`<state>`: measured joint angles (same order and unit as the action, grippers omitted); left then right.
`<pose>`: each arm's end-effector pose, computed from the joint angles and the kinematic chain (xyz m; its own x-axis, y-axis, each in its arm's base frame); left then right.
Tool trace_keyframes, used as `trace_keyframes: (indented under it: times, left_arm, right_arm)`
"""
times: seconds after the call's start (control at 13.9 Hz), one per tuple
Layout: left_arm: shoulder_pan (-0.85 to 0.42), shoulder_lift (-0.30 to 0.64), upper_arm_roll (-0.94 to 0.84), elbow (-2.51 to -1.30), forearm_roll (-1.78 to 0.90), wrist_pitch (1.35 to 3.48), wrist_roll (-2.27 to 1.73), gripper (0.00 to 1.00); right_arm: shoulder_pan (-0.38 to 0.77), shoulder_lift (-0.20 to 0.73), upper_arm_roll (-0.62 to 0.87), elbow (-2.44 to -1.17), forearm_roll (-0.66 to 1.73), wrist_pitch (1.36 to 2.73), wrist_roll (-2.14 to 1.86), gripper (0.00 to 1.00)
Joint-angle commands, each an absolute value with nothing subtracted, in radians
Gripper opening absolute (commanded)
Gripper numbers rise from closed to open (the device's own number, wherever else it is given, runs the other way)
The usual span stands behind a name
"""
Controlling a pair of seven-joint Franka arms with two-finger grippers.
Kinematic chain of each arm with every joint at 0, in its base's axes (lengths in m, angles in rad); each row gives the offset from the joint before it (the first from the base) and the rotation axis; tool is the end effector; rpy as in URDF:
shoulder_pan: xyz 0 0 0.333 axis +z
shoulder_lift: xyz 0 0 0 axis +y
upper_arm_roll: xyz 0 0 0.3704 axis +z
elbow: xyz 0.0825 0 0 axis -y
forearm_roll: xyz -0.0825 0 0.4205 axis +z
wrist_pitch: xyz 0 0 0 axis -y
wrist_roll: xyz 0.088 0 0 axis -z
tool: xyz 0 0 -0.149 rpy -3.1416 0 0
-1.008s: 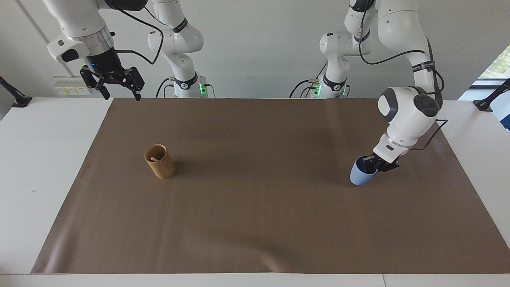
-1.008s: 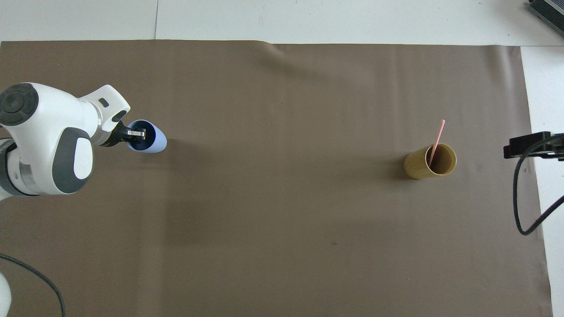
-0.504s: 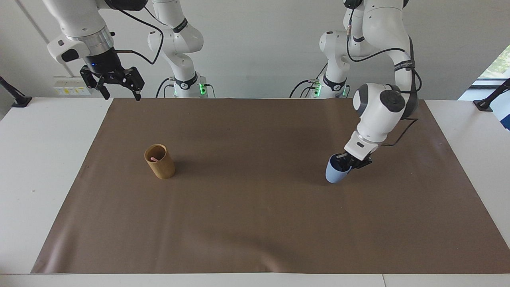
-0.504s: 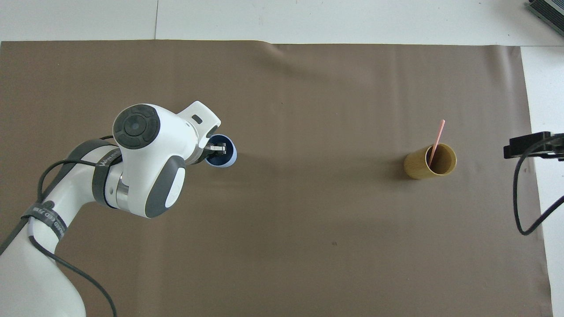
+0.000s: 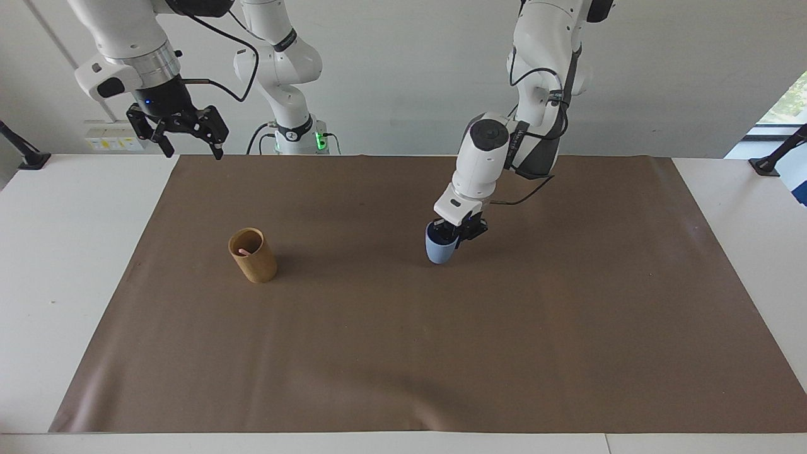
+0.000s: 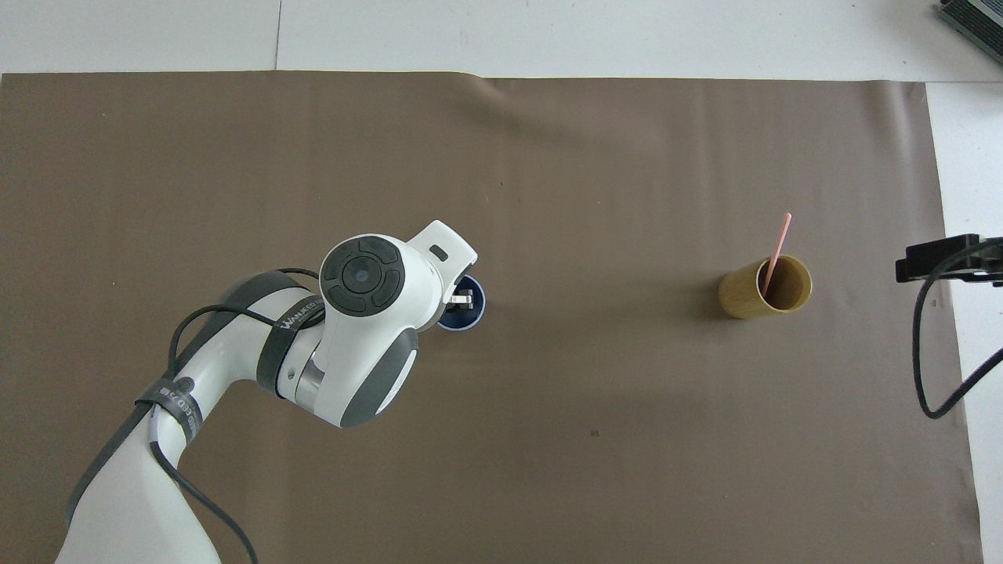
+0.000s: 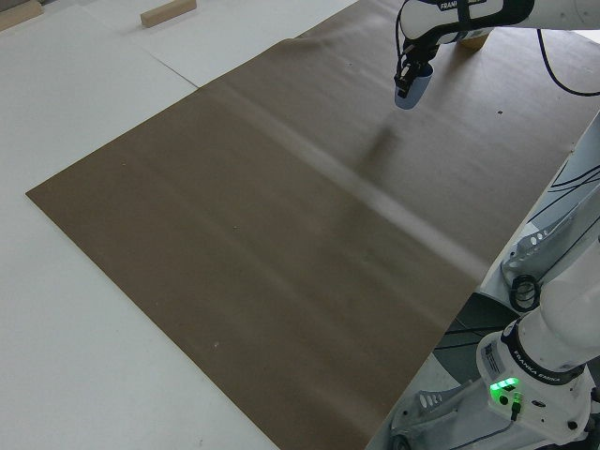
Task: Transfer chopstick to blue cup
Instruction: 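Carry the blue cup toward the table center and set it down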
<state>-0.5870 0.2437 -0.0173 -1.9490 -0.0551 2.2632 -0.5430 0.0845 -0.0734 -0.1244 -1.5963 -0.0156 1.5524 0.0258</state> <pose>0.5395 -0.3759 0.3523 0.9991 -0.0256 0.0343 -0.0282 -0.9966 0.0778 0.5631 -0.0277 0.6643 0.9974 -0.0659 0.0291 -0.0660 -0.9978 0.0057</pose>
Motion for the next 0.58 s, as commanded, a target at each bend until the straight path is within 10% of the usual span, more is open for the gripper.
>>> trace_keyframes:
  times: [0.0, 0.07, 0.22, 0.5]
  left_arm:
    - [-0.609, 0.245, -0.002, -1.959, -0.034, 2.28, -0.555, 0.09]
    - [-0.612, 0.247, -0.002, -1.953, -0.035, 2.276, -0.555, 0.27]
    - [-0.612, 0.245, -0.002, -1.948, -0.038, 2.283, -0.549, 1.0]
    - [-0.591, 0.195, 0.014, -1.942, -0.037, 2.257, -0.489, 1.0]
  right_arm:
    - [0.075, -0.081, -0.124, -1.597, 0.005, 1.554, 0.005, 1.0]
    - [0.075, -0.081, -0.124, -1.597, 0.005, 1.554, 0.005, 1.0]
    - [0.075, -0.081, -0.124, -1.597, 0.005, 1.554, 0.005, 1.0]
    - [0.075, -0.081, -0.123, -1.597, 0.005, 1.554, 0.005, 1.0]
